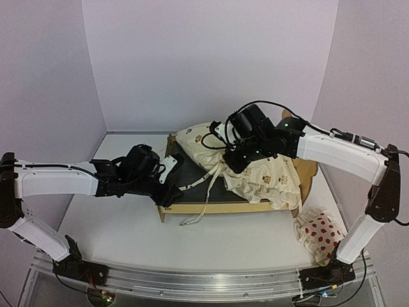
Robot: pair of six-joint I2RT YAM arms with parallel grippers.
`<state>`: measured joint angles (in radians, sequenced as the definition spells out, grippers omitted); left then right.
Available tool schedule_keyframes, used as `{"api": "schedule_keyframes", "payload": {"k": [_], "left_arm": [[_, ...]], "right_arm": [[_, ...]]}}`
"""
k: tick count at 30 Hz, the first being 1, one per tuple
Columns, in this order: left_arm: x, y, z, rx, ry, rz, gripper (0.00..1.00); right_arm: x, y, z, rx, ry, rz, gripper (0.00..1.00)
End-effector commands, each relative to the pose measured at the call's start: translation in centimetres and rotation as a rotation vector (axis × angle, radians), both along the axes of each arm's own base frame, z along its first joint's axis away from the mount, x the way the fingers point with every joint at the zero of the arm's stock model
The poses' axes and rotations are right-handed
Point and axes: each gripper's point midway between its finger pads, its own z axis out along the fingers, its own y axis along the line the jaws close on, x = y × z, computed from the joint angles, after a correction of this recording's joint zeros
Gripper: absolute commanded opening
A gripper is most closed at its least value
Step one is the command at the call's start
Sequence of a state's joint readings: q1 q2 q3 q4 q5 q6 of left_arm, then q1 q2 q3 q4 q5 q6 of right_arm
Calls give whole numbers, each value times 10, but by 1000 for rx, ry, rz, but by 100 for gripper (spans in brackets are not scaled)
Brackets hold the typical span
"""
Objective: Set up the pet bed
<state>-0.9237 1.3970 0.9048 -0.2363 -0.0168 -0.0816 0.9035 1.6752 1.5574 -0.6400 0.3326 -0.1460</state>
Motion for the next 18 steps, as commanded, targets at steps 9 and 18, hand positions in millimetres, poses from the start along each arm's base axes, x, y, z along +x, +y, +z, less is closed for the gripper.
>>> {"api": "schedule_keyframes", "payload": {"k": [9, 18], "left_arm": [[37, -23, 6, 48, -115, 26, 49], [35, -28, 2, 55, -97, 1, 8]], "right_arm": [[-1, -14, 15, 26, -20, -27, 0], [1, -15, 16, 29, -25, -26, 0]]}}
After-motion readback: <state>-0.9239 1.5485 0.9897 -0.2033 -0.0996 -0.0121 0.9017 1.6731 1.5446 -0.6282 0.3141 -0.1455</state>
